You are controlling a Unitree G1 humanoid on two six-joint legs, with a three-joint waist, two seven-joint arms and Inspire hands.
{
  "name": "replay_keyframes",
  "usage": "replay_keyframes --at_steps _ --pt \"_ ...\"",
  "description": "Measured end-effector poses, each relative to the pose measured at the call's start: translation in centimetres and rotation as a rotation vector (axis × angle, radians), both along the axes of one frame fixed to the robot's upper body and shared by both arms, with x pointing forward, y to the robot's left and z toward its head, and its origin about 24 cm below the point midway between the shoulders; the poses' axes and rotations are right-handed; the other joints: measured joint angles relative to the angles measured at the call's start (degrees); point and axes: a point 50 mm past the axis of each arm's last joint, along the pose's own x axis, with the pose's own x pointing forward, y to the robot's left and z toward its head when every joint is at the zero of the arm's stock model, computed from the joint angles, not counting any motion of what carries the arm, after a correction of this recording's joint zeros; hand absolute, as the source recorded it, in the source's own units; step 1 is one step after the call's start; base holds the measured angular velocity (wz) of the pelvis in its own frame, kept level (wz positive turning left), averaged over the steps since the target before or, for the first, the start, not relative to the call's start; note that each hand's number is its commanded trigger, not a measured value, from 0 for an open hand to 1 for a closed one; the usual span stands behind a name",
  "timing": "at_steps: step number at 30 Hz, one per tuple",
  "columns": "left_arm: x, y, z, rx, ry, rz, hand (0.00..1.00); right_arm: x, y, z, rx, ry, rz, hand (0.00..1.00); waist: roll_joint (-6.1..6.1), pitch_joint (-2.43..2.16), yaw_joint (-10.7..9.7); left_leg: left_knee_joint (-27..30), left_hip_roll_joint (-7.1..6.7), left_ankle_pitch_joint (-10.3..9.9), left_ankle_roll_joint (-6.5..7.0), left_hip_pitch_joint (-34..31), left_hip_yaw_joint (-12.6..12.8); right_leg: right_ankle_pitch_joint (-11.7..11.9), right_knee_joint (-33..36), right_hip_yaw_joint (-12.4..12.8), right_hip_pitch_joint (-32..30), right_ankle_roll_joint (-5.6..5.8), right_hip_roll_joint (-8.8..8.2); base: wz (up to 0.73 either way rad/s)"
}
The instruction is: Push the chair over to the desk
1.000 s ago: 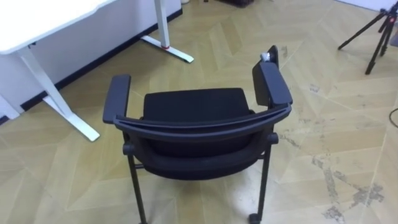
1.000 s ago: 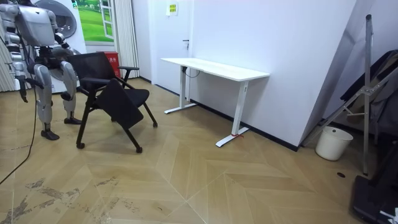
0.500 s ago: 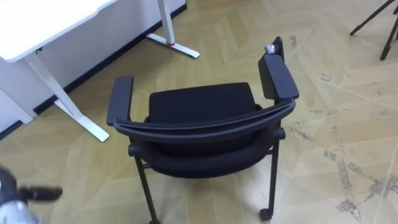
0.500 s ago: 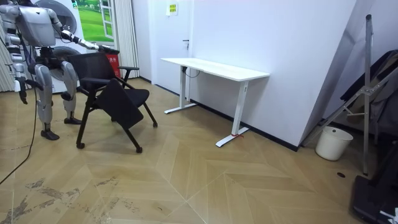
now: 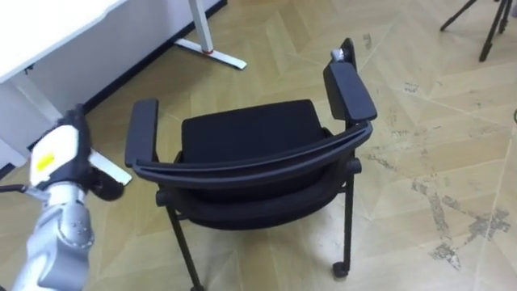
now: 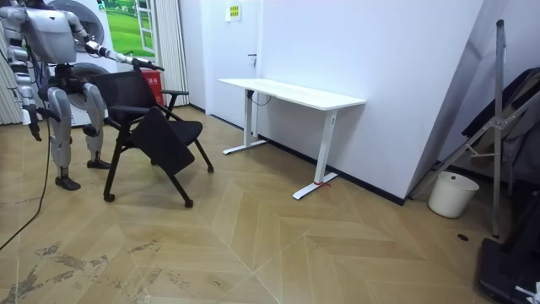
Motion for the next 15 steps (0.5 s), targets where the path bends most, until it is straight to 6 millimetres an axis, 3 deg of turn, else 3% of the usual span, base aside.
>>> replay_keyframes --at_steps 6,11,15 --pt "0.4 -0.5 1.1 0.153 0.118 -0.123 0.00 -0.1 -0.1 0.0 -0.002 0.016 0.034 0.00 0.39 0.24 -2.3 -0.1 -0.03 0.0 0.00 0.1 -0.1 0.0 0.0 0.2 0.2 0.00 0.00 0.02" --pt "0.9 -0.6 1.5 0.212 0.209 -0.166 0.00 0.0 -0.4 0.1 -0.015 0.023 0.049 0.00 1.11 1.07 -3.0 0.0 -0.08 0.0 0.00 -0.1 -0.1 0.0 0.0 1.9 0.3 0.01 0.00 0.00" --pt "1.1 -0.8 1.6 0.230 0.302 -0.215 0.00 0.6 -0.6 0.2 -0.022 0.013 0.056 0.00 1.72 0.95 -3.2 0.9 -0.08 0.0 0.00 -1.5 0.1 -0.2 0.0 2.8 -1.0 0.11 0.01 -0.03"
